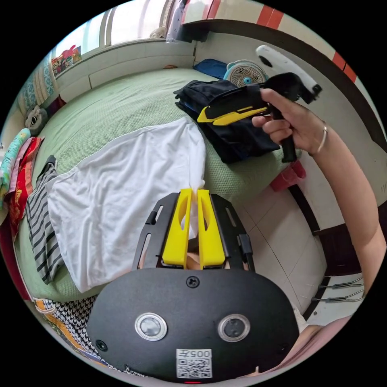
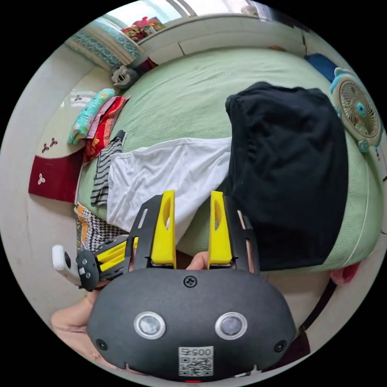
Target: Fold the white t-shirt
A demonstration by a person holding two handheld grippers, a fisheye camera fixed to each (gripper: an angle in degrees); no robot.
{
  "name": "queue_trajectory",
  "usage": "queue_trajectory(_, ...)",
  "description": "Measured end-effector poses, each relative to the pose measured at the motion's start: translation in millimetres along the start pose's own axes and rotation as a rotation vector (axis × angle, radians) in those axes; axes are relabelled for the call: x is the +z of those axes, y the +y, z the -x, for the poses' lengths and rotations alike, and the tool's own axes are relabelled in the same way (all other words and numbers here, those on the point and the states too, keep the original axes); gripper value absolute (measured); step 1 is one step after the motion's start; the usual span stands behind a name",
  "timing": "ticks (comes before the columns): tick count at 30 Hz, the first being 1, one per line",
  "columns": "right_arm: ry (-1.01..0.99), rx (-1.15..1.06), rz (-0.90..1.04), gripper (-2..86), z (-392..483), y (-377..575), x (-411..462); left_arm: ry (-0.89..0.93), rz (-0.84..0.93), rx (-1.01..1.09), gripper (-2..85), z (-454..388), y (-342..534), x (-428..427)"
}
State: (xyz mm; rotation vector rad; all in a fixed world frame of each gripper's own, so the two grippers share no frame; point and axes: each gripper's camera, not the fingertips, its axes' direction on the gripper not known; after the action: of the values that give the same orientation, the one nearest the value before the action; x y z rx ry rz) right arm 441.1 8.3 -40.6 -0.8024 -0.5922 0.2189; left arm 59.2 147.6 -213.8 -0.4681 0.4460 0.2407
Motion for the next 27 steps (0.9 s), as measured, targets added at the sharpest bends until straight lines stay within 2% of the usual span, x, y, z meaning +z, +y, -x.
queue_trajectory(5, 0.041, 0.07, 0.083, 13.2, -9, -45, 28, 0.024, -0.021, -0.025, 4.1, 31, 13, -23)
queue_trajectory(12, 0.009, 0.203, 0.068, 13.3, -25, -86, 60, 0.085, -0.041, -0.038, 4.1, 67, 34, -52)
queue_trajectory(20, -0.016, 0.342, -0.036, 3.2, -24, -113, 78, 0.117, -0.063, -0.061, 3.7, 101, 62, -86)
queue_trajectory(27, 0.042, 0.241, -0.101, -1.1, 32, -121, 67, 0.124, -0.11, -0.04, 2.9, 118, 87, -130)
